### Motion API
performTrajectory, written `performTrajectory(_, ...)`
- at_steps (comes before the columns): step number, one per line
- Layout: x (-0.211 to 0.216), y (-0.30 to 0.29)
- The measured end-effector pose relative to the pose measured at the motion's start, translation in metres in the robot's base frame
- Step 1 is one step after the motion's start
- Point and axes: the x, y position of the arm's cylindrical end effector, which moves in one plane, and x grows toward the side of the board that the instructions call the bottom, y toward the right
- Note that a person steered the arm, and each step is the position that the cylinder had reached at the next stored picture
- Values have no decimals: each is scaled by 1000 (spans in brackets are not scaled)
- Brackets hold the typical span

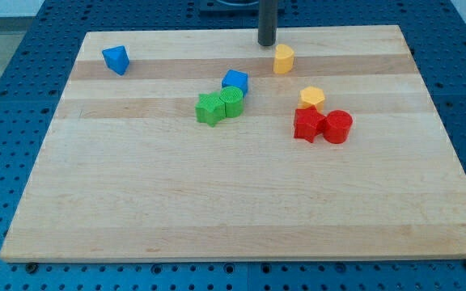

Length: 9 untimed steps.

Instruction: Move your arm closer to the yellow heart

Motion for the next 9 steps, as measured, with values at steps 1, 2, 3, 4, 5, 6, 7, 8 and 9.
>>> performTrajectory(1,0,43)
performTrajectory(2,0,64)
performTrajectory(3,0,69)
performTrajectory(4,29,53)
performTrajectory(5,37,53)
performTrajectory(6,45,53)
performTrajectory(7,49,53)
performTrajectory(8,53,53)
performTrajectory(9,61,54)
